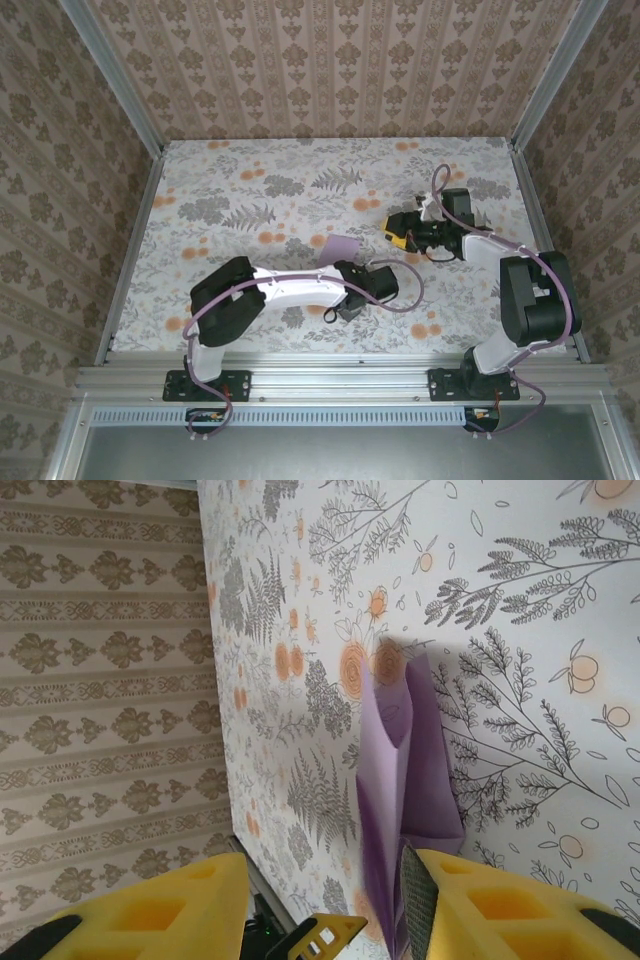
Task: Fold a paper plane with a square sheet of paper (pick it up from the middle)
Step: Turn over the paper at the center of the table, then fold the wing for the fifth time at the center of the table.
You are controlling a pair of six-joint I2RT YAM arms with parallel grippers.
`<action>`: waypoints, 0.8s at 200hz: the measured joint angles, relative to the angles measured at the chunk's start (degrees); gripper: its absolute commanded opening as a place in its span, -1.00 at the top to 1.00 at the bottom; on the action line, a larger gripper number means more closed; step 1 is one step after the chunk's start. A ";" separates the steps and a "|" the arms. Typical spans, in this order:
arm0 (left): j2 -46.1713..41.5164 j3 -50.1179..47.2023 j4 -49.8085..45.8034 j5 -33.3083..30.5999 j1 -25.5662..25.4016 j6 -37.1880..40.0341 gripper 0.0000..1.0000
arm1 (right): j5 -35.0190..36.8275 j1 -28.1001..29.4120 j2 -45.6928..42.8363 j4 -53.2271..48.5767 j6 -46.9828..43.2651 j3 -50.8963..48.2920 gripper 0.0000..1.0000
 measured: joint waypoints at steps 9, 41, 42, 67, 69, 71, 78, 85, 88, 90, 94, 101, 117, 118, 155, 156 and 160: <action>-1.29 -0.28 1.05 2.43 0.55 -0.02 -0.05 | -0.02 0.20 0.04 0.11 0.00 -0.13 0.09; -9.51 -2.97 4.63 10.10 4.17 -1.86 -0.07 | -0.02 2.69 0.09 0.42 0.00 -0.15 0.16; -9.99 -3.13 4.81 10.43 4.39 -2.03 -0.08 | 0.00 2.78 0.09 0.42 0.00 -0.15 0.16; -18.73 -6.58 7.65 15.93 8.41 -4.02 -0.09 | 0.15 6.19 0.11 0.50 0.37 -0.15 0.24; -19.26 -6.78 7.74 16.20 8.63 -4.17 -0.10 | 0.17 6.47 0.11 0.50 0.44 -0.15 0.25; -20.00 -7.08 7.87 16.59 8.98 -4.31 -0.10 | 0.26 6.88 0.11 0.52 0.42 -0.15 0.26; -22.34 -8.04 8.22 17.84 10.10 -4.81 -0.11 | 0.46 8.02 0.09 0.55 0.63 -0.15 0.28; -24.52 -9.09 8.57 19.02 11.34 -5.25 -0.12 | 0.70 9.31 0.11 0.55 0.85 -0.15 0.31; -25.59 -9.66 8.66 19.58 11.89 -5.46 -0.12 | 0.81 9.81 0.11 0.52 1.11 -0.15 0.32; -26.08 -9.88 8.68 19.76 12.17 -5.55 -0.12 | 0.85 10.21 0.11 0.52 1.07 -0.15 0.33; -27.23 -10.60 8.81 20.37 12.98 -5.84 -0.12 | 1.07 10.99 0.11 0.52 1.29 -0.15 0.34; -29.09 -11.82 8.92 21.18 14.38 -6.27 -0.13 | 1.42 12.22 0.11 0.59 1.46 -0.15 0.36; -33.38 -15.47 9.27 22.84 18.36 -7.39 -0.15 | 2.56 15.50 0.13 0.87 2.23 -0.15 0.43; -33.75 -15.82 9.31 22.99 18.80 -7.50 -0.15 | 2.62 15.65 0.13 0.90 2.21 -0.15 0.44; -40.30 -25.24 11.63 28.63 29.27 -10.91 -0.35 | 6.51 22.58 2.25 0.00 2.40 1.07 0.57; -40.37 -25.40 11.67 28.76 29.42 -10.95 -0.35 | 6.62 22.67 2.34 -0.04 2.38 1.11 0.57; -40.72 -26.25 12.15 29.51 30.40 -11.19 -0.36 | 7.04 23.21 2.78 -0.37 2.23 1.46 0.58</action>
